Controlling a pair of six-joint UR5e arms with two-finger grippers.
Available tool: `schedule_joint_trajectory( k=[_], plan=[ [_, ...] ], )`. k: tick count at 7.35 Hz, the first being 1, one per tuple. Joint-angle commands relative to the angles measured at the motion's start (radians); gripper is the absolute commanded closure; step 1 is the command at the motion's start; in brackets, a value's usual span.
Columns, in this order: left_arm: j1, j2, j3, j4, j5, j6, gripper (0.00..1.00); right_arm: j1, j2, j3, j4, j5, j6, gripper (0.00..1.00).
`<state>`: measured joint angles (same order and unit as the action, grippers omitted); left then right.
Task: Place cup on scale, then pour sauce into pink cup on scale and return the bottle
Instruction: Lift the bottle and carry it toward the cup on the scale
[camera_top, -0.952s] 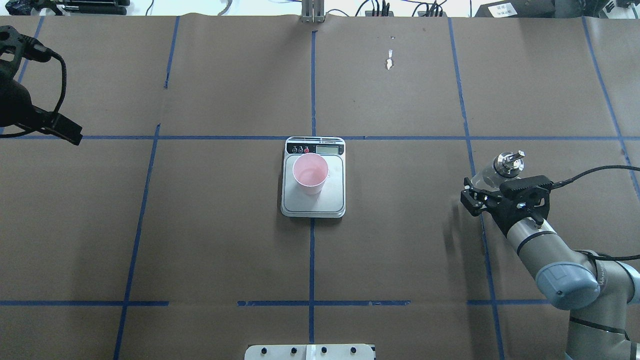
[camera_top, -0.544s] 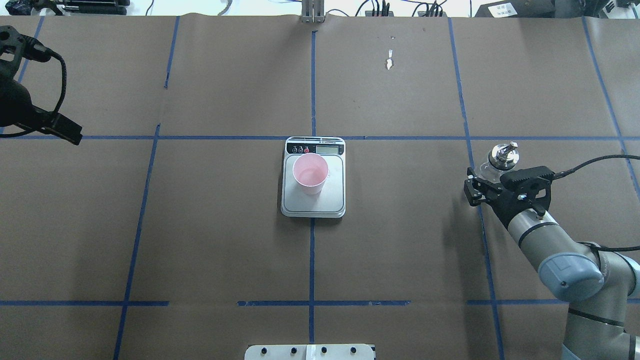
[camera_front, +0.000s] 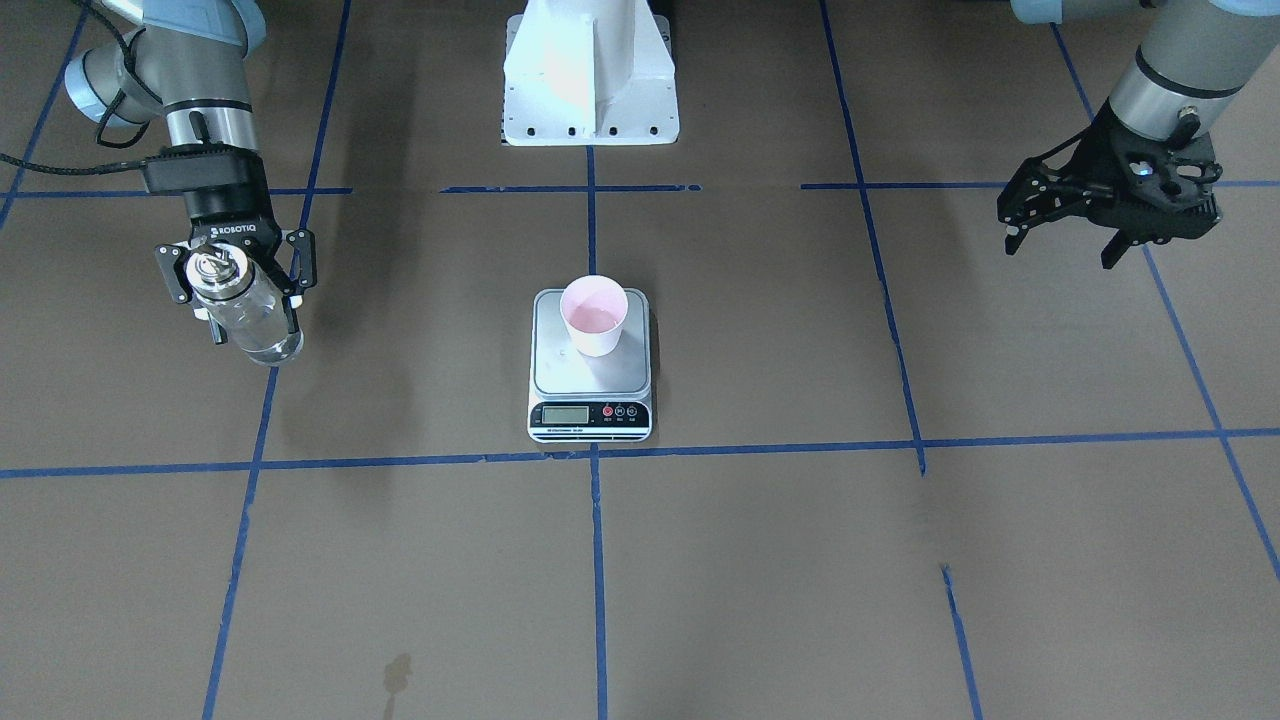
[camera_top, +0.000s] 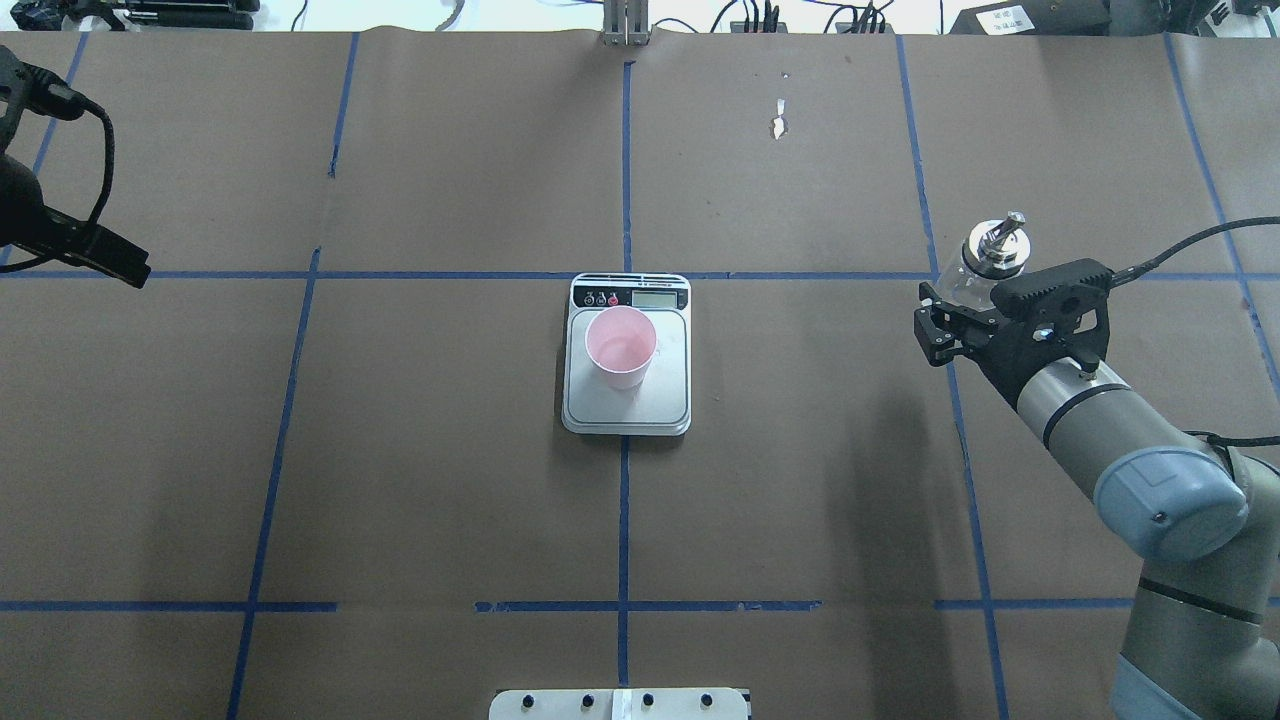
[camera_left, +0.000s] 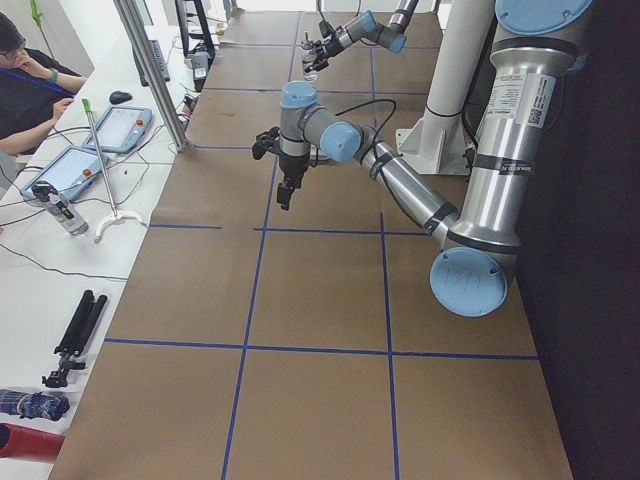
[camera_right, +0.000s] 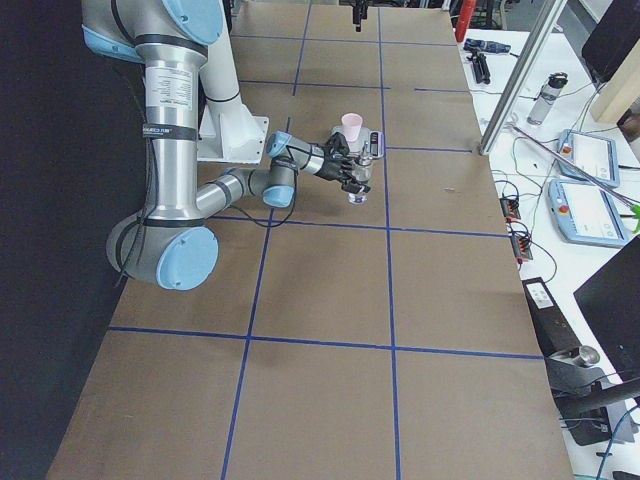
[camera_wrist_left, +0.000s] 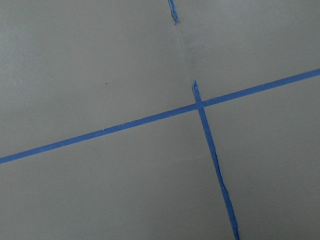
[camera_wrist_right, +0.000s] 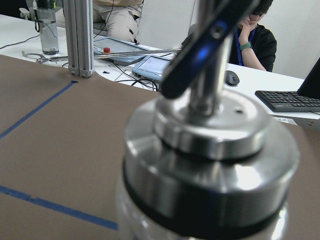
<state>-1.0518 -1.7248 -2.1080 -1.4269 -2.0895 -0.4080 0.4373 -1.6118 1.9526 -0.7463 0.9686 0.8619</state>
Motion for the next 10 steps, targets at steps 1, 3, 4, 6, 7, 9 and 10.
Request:
schedule_joint_trajectory(
  k=[1,3,4,6,7,9,10],
  plan=[
    [-0.075,0.039,0.015,-0.001,-0.001,0.212,0.0,0.004,0.045,0.078,-0.115,0.009,-0.027,1.0],
    [-0.093,0.039,0.04,-0.003,-0.001,0.213,0.0,0.001,0.149,0.116,-0.281,0.009,-0.04,1.0],
    [-0.105,0.039,0.051,-0.018,-0.001,0.213,0.0,-0.002,0.159,0.118,-0.287,0.009,-0.137,1.0],
    [-0.123,0.039,0.066,-0.027,-0.001,0.213,0.0,0.0,0.243,0.111,-0.292,0.001,-0.17,1.0],
    [-0.126,0.039,0.068,-0.03,-0.001,0.213,0.0,0.001,0.243,0.103,-0.356,-0.008,-0.185,1.0],
    [-0.169,0.039,0.088,-0.033,-0.001,0.213,0.0,0.0,0.275,0.094,-0.422,-0.034,-0.23,1.0],
    [-0.169,0.039,0.089,-0.035,-0.001,0.213,0.0,0.0,0.3,0.089,-0.424,-0.036,-0.231,1.0]
  ],
)
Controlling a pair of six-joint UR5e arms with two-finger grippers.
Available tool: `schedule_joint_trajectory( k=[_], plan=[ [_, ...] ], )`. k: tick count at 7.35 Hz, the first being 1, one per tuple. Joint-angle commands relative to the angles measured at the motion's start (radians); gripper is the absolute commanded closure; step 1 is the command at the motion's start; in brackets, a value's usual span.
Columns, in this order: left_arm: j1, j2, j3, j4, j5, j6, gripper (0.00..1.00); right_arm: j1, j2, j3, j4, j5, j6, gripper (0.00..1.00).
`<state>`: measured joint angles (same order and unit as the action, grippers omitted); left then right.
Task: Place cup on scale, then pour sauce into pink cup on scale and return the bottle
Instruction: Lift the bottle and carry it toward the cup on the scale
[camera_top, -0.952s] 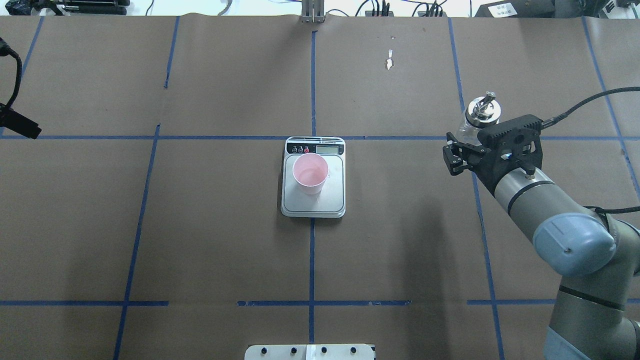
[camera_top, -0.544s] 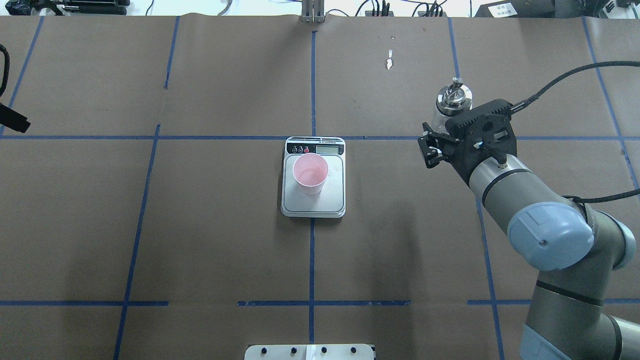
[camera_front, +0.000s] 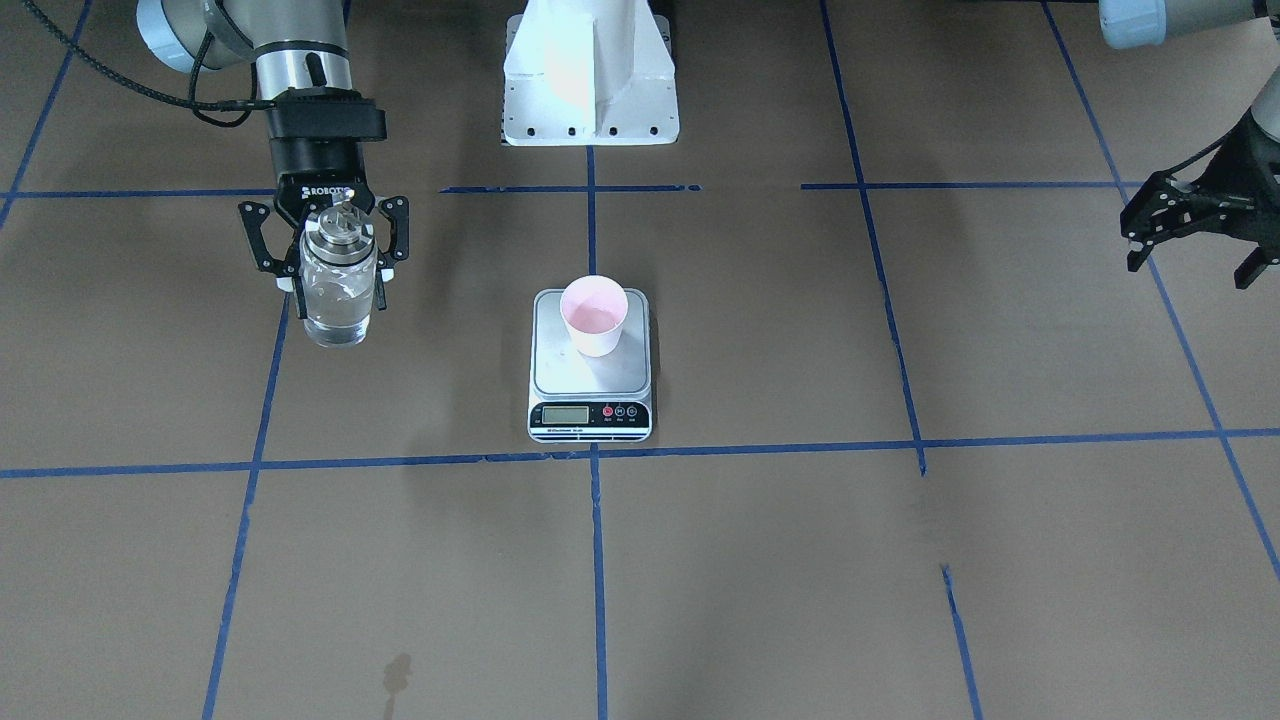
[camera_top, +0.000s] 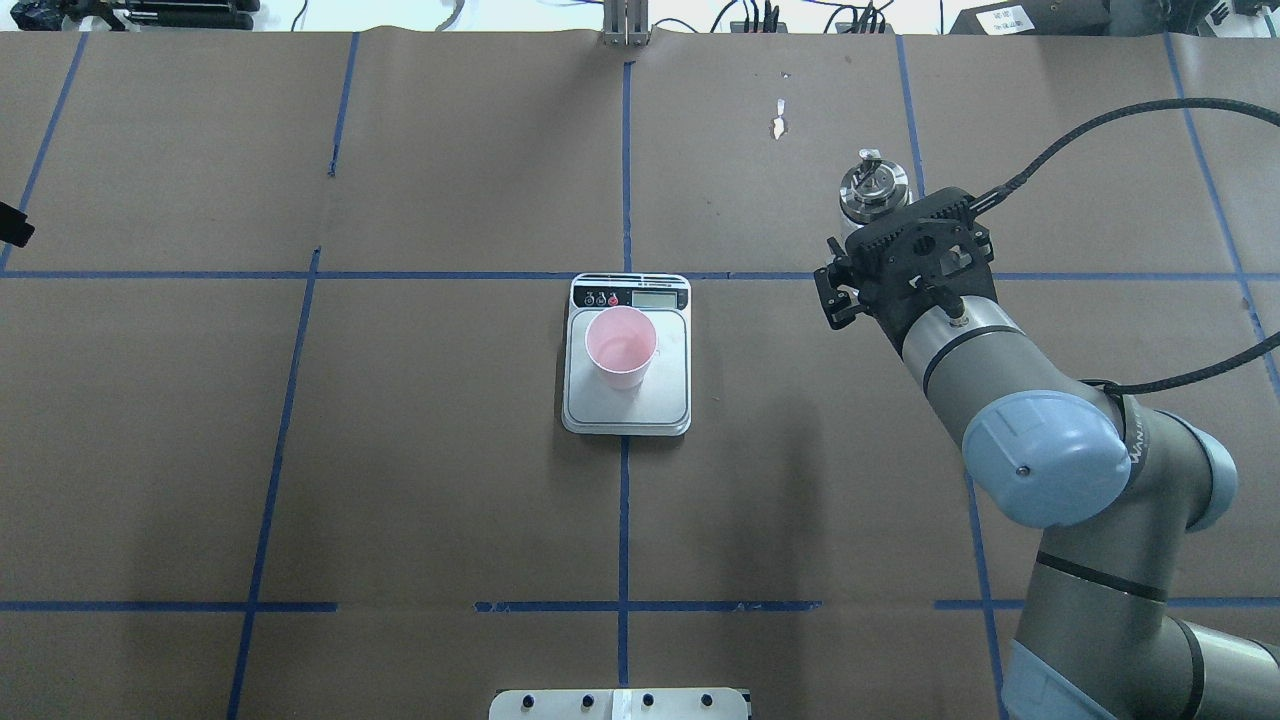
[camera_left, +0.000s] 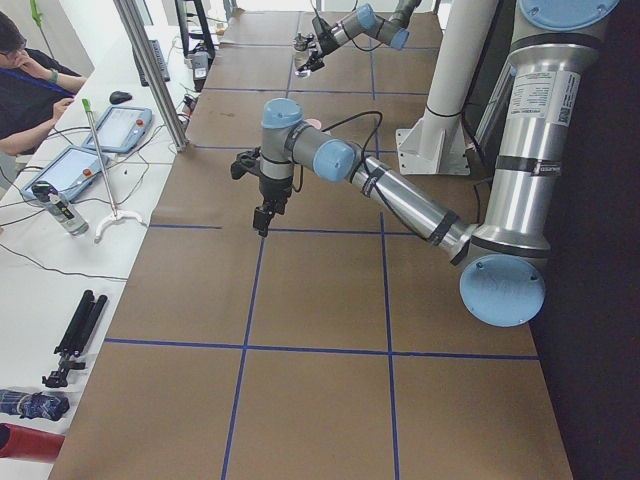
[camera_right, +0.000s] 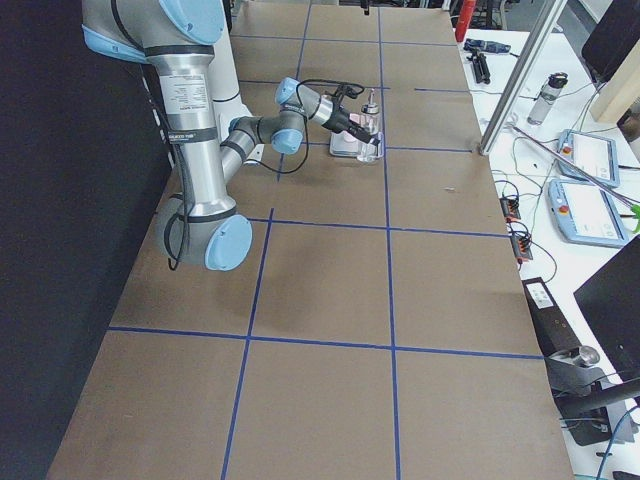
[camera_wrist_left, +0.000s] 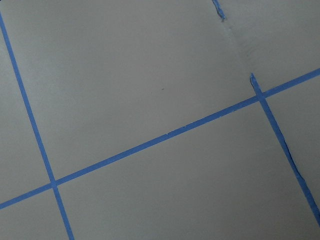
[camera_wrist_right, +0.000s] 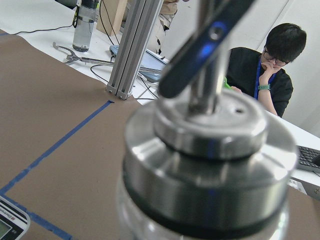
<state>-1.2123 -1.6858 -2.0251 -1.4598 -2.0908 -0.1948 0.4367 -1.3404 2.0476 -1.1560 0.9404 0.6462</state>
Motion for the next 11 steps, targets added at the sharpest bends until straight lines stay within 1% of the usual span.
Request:
schedule_joint_trajectory(
  k=[1,2,3,4,5,6,7,8,9,10,11],
  plan=[
    [-0.009,-0.002,0.014,-0.004,0.0,0.0,0.0,-0.001,0.046,-0.01,-0.045,-0.014,-0.013,1.0],
    [-0.012,-0.002,0.032,-0.045,-0.003,0.003,0.0,-0.004,0.044,-0.023,-0.057,-0.049,-0.019,1.0],
    [-0.015,0.0,0.043,-0.095,-0.006,0.005,0.0,-0.037,0.058,-0.038,-0.107,-0.187,-0.078,1.0],
    [-0.018,0.002,0.071,-0.14,-0.008,0.032,0.0,-0.047,0.058,-0.04,-0.11,-0.199,-0.101,1.0],
    [-0.032,0.021,0.089,-0.16,-0.008,0.163,0.0,-0.073,0.053,-0.041,-0.114,-0.236,-0.105,1.0],
    [-0.074,0.037,0.117,-0.175,-0.008,0.193,0.0,-0.107,0.067,-0.043,-0.114,-0.276,-0.178,1.0],
    [-0.087,0.035,0.114,-0.172,-0.006,0.19,0.0,-0.124,0.082,-0.044,-0.114,-0.308,-0.231,1.0],
    [-0.079,0.019,0.167,-0.172,-0.006,0.187,0.0,-0.15,0.086,-0.062,-0.114,-0.33,-0.235,1.0],
    [-0.081,0.024,0.187,-0.165,-0.008,0.189,0.0,-0.17,0.086,-0.081,-0.114,-0.357,-0.244,1.0],
    [-0.088,0.034,0.216,-0.169,-0.008,0.193,0.0,-0.18,0.089,-0.098,-0.114,-0.377,-0.299,1.0],
    [-0.095,0.034,0.221,-0.169,-0.008,0.193,0.0,-0.184,0.104,-0.113,-0.119,-0.403,-0.331,1.0]
  ],
)
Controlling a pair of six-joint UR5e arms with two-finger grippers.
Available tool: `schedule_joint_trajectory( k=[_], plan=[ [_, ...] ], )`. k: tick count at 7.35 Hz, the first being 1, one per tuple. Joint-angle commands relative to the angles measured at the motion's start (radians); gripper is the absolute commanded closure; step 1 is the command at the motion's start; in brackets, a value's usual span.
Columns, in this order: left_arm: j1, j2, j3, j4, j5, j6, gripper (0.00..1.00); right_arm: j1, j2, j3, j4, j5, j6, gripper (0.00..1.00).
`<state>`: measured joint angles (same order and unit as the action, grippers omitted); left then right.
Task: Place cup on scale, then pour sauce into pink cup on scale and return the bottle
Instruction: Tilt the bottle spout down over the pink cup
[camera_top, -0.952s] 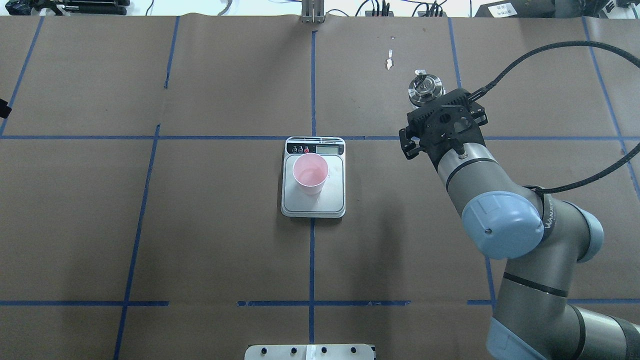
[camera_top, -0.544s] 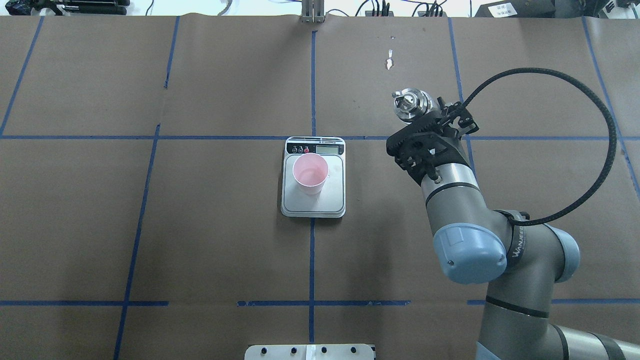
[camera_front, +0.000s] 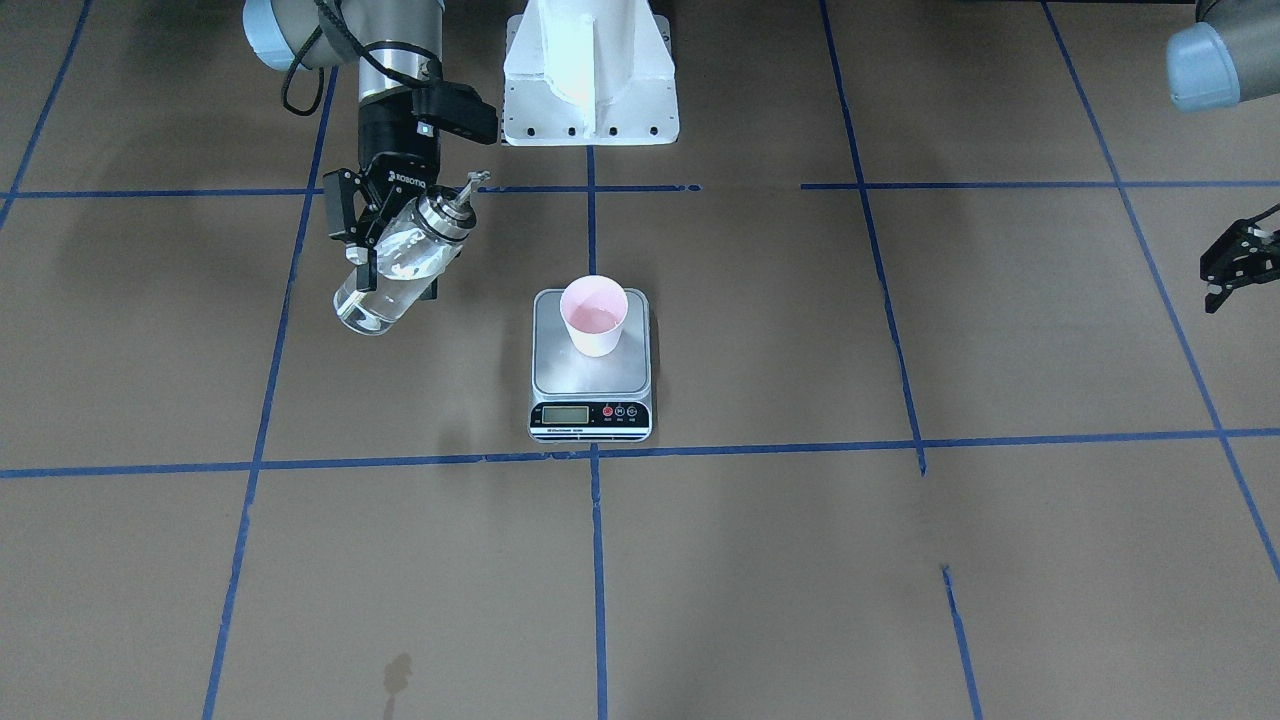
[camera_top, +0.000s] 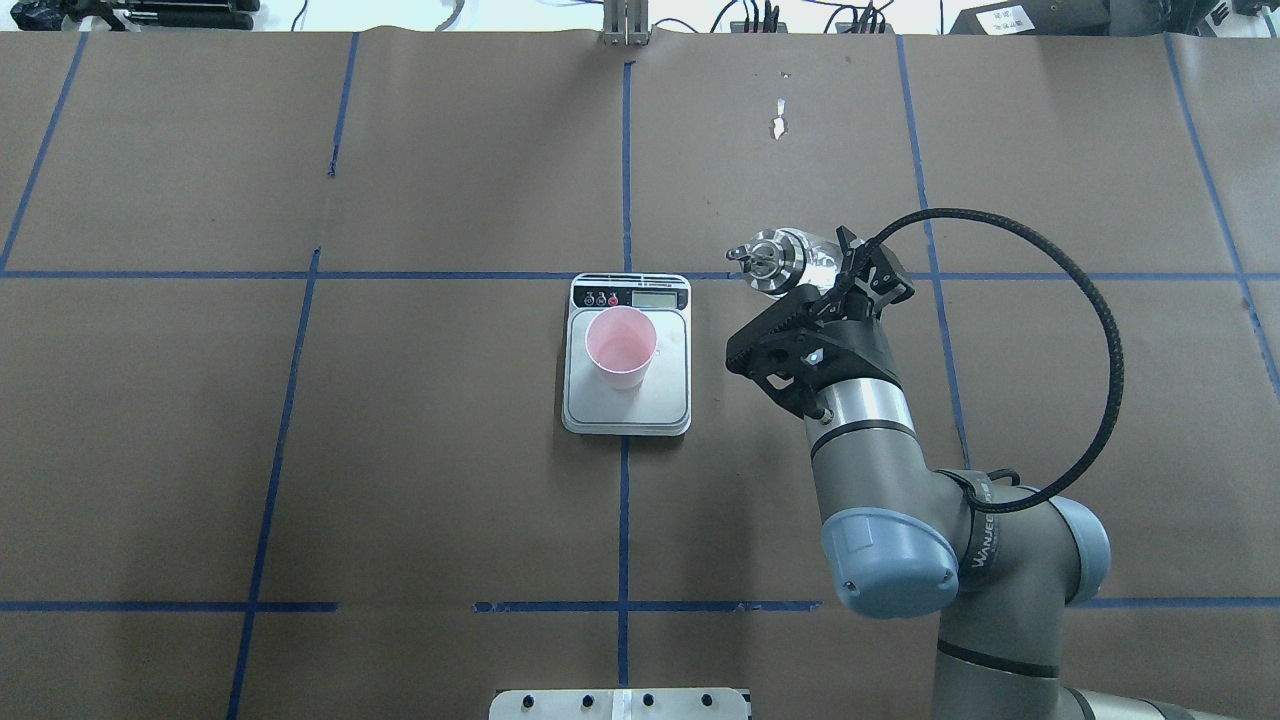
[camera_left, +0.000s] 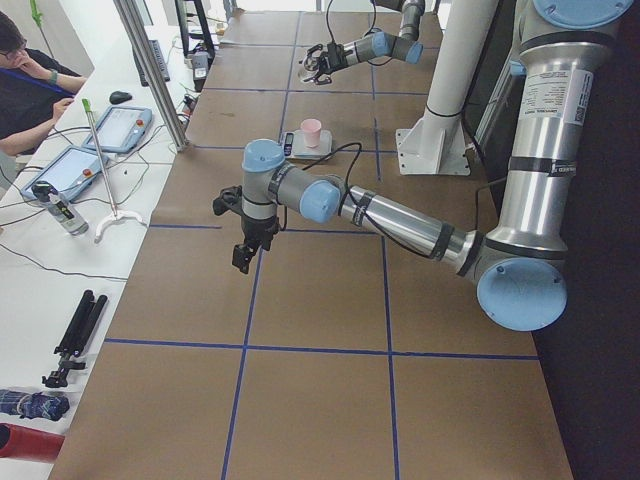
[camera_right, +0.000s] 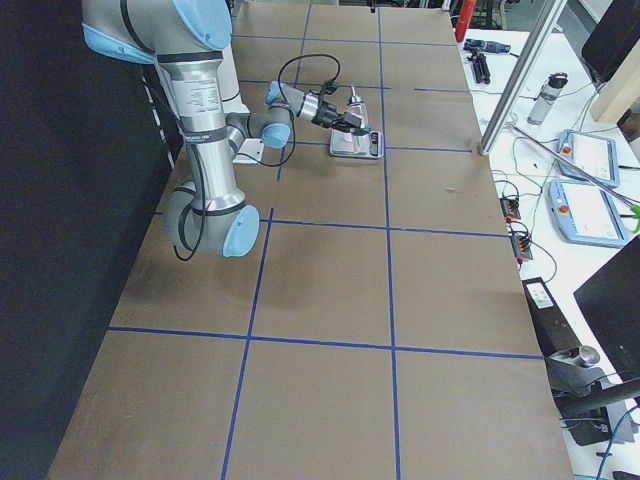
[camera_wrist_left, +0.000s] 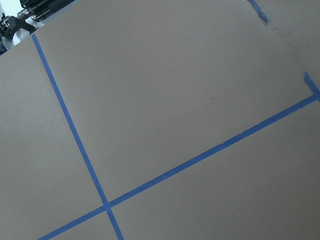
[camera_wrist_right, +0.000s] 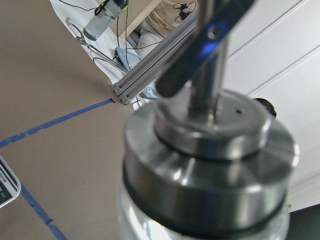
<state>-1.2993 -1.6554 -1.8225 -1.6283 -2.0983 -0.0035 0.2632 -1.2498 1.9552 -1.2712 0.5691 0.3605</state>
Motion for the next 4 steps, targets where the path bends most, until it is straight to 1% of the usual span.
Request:
schedule_joint_trajectory(
  k=[1,2,4],
  plan=[
    [-0.012,0.003,0.019,-0.001,0.0,0.002,0.0,-0.012,0.05,-0.066,-0.046,-0.078,-0.046,1.0],
    [-0.014,0.003,0.02,0.007,0.0,0.002,0.0,-0.01,0.088,-0.111,-0.059,-0.109,-0.045,1.0],
    [-0.015,0.003,0.034,0.007,0.0,0.002,0.0,0.001,0.095,-0.119,-0.086,-0.127,-0.043,1.0]
  ],
)
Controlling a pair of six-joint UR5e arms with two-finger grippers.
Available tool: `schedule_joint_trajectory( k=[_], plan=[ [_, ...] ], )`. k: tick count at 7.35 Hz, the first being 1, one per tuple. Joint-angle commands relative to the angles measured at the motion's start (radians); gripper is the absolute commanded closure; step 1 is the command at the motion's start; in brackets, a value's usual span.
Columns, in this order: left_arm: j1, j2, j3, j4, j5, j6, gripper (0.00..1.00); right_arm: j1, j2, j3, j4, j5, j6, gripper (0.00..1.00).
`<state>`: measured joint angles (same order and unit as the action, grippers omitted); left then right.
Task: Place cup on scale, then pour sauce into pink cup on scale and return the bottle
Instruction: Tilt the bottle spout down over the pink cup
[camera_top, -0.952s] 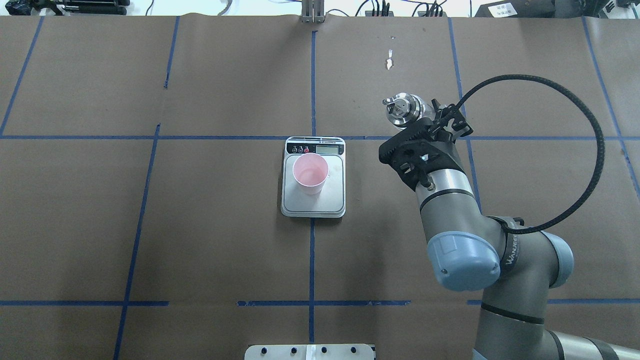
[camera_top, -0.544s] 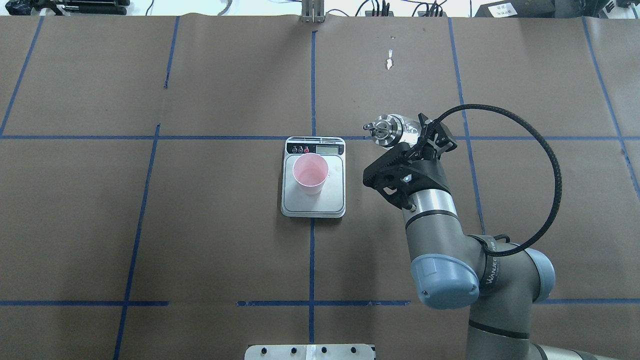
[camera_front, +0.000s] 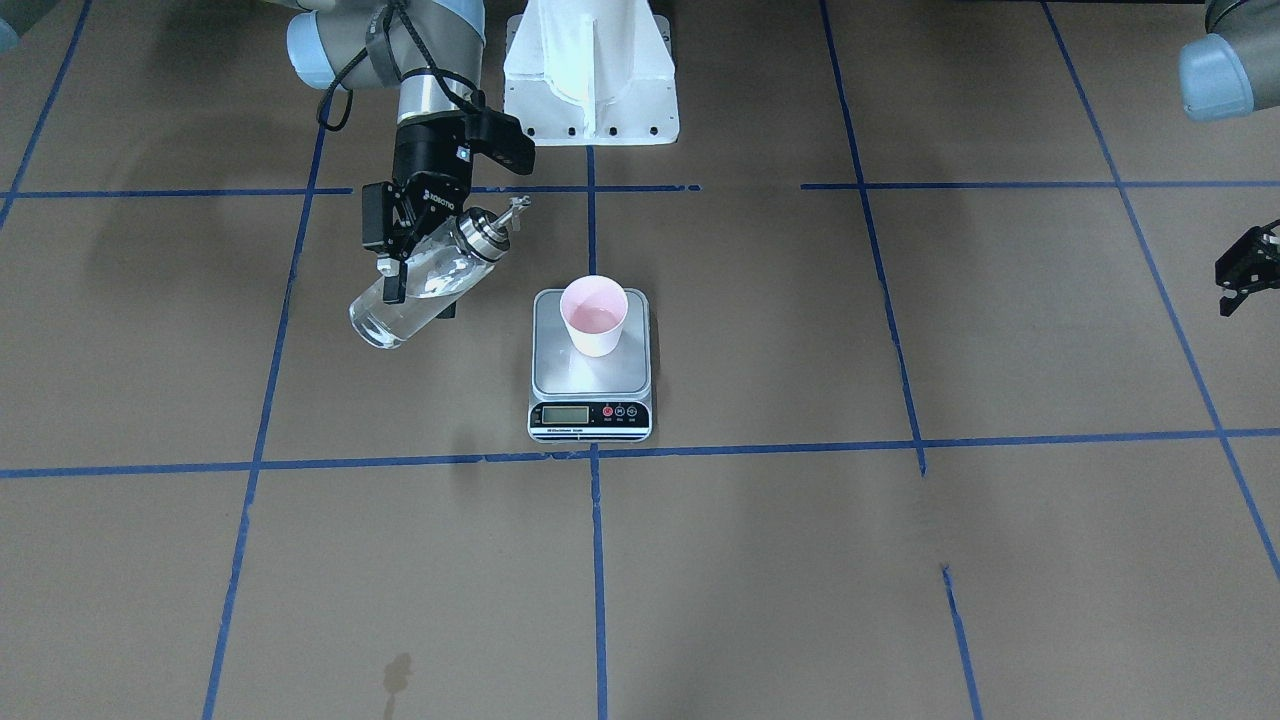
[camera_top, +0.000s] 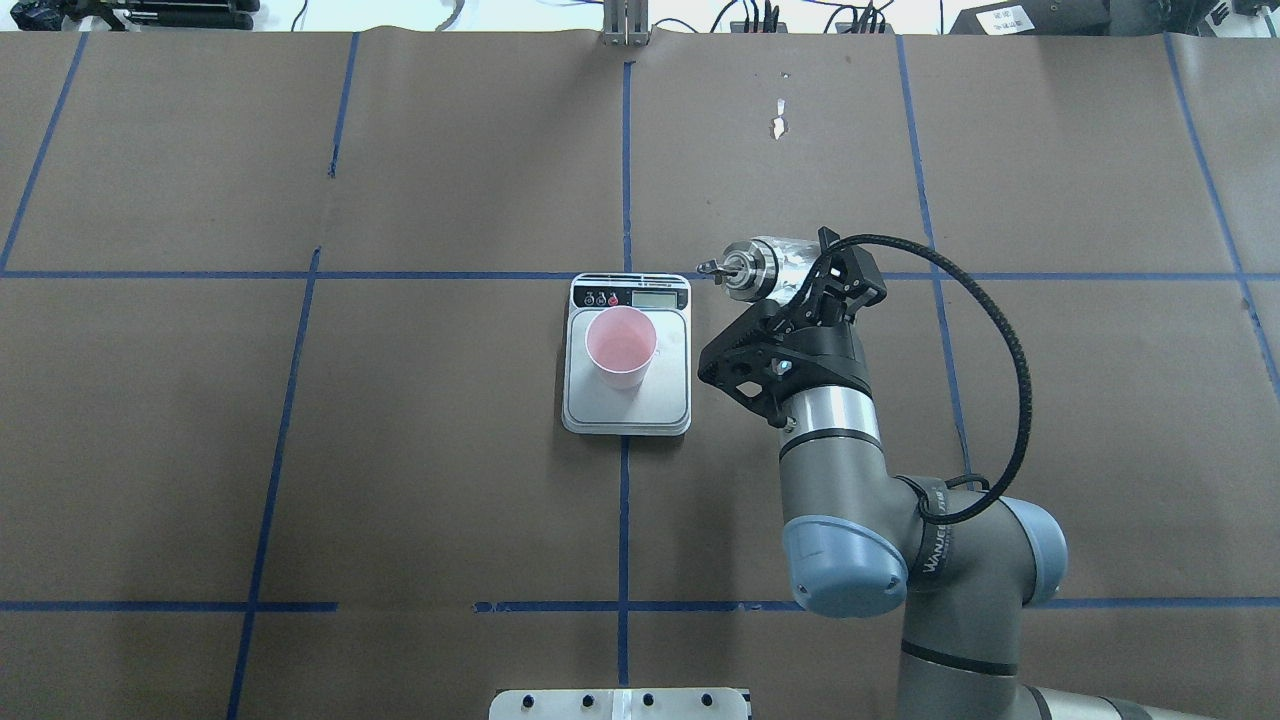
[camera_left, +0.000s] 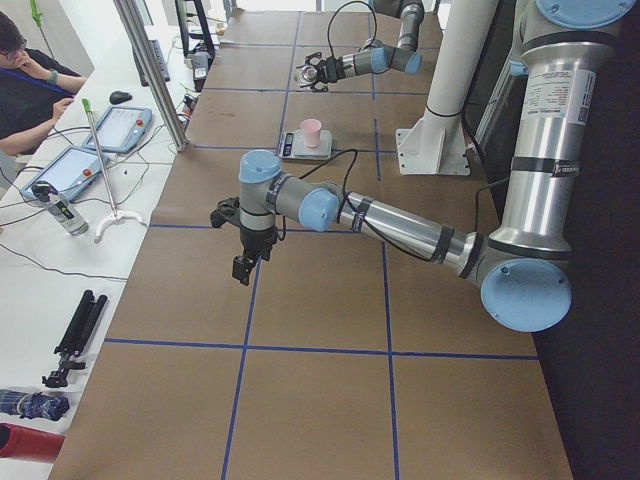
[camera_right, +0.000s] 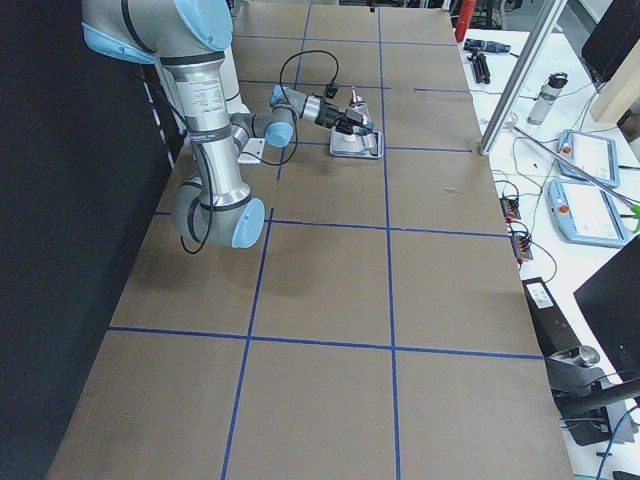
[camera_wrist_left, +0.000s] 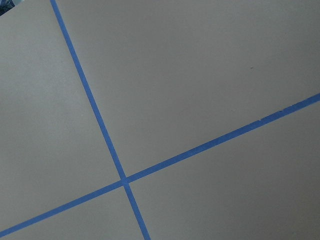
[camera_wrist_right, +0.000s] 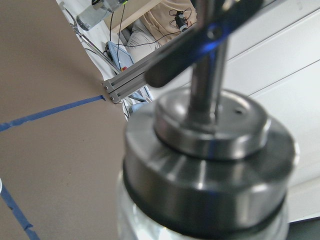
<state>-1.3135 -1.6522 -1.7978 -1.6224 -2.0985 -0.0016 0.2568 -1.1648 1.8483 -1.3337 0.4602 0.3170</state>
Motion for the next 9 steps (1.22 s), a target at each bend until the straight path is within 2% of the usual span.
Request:
schedule_joint_trajectory(
  k=[1,3,5,9],
  plan=[
    [-0.003,0.0,0.017,-0.001,0.0,0.0,0.0,0.013,0.034,-0.035,-0.077,-0.032,0.001,1.0],
    [-0.003,0.0,0.031,-0.007,0.0,0.0,0.0,0.022,0.085,-0.13,-0.087,-0.075,0.001,1.0],
    [-0.004,0.0,0.04,-0.01,0.0,0.003,0.0,0.029,0.086,-0.159,-0.096,-0.084,-0.002,1.0],
    [-0.004,-0.001,0.052,-0.011,0.002,0.005,0.0,0.027,0.103,-0.161,-0.125,-0.141,-0.12,1.0]
  ],
)
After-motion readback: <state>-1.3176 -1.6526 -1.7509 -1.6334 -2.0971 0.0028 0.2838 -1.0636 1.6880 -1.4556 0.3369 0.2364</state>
